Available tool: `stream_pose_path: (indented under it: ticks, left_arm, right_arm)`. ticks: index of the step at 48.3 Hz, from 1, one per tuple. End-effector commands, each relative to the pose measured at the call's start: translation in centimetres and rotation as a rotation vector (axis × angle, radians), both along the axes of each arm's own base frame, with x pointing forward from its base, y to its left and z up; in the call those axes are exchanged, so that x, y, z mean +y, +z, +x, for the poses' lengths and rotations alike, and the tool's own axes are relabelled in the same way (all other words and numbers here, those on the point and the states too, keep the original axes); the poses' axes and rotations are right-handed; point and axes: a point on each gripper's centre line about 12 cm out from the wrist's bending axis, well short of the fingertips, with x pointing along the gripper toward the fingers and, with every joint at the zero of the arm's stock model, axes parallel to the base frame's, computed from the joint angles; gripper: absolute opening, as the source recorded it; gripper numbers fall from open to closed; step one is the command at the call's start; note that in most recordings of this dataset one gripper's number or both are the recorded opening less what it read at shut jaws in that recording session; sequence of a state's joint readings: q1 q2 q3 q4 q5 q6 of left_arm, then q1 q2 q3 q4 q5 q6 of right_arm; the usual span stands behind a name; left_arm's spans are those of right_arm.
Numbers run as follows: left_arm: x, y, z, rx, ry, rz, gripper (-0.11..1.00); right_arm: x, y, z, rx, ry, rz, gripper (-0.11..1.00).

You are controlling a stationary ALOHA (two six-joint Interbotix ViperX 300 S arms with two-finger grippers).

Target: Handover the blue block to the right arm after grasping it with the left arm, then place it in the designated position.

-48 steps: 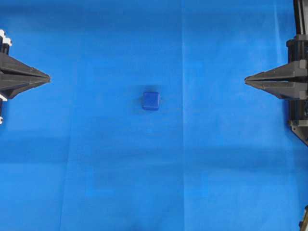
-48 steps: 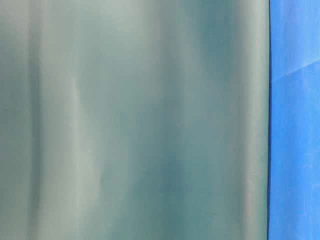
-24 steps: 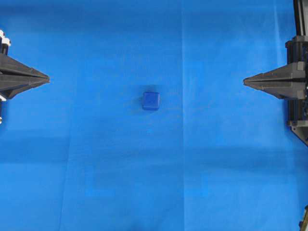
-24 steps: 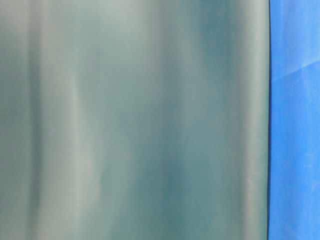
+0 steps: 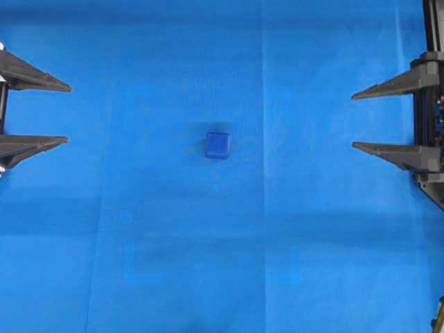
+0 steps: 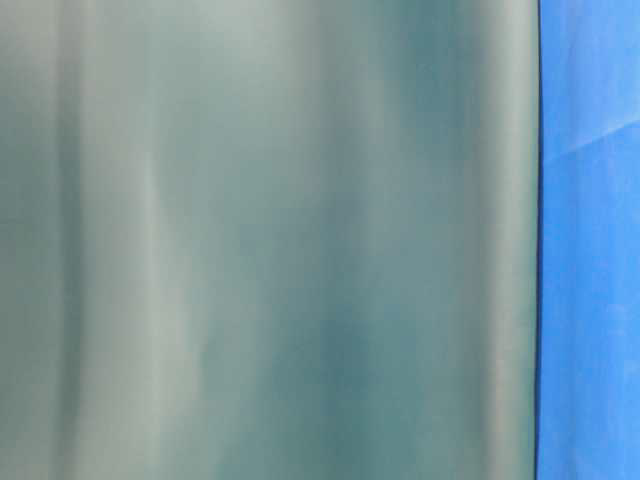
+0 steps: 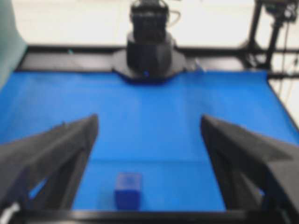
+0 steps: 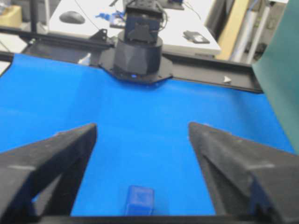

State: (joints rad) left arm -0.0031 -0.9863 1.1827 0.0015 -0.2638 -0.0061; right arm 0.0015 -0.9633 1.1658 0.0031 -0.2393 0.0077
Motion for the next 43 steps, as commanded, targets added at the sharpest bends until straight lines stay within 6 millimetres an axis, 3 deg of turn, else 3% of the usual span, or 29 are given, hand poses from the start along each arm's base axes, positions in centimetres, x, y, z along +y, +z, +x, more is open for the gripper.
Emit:
stream_pose_path:
  ticks: [1, 25, 43]
  left_arm:
    - [-0.1, 0.6, 0.2, -0.014, -0.004, 0.003, 0.93]
    - [-0.1, 0.8, 0.5, -0.018, -0.004, 0.004, 0.92]
    - [0.2, 0.8, 4.6, -0.015, 0.01, 0.006, 0.92]
  right_arm:
    - [0.0, 1.0, 0.2, -0.02, -0.001, 0.006, 0.94]
    - [-0.1, 1.0, 0.2, -0.018, -0.006, 0.009, 0.96]
    - [-0.2, 0.9, 0.4, -0.014, -0.009, 0.008, 0.96]
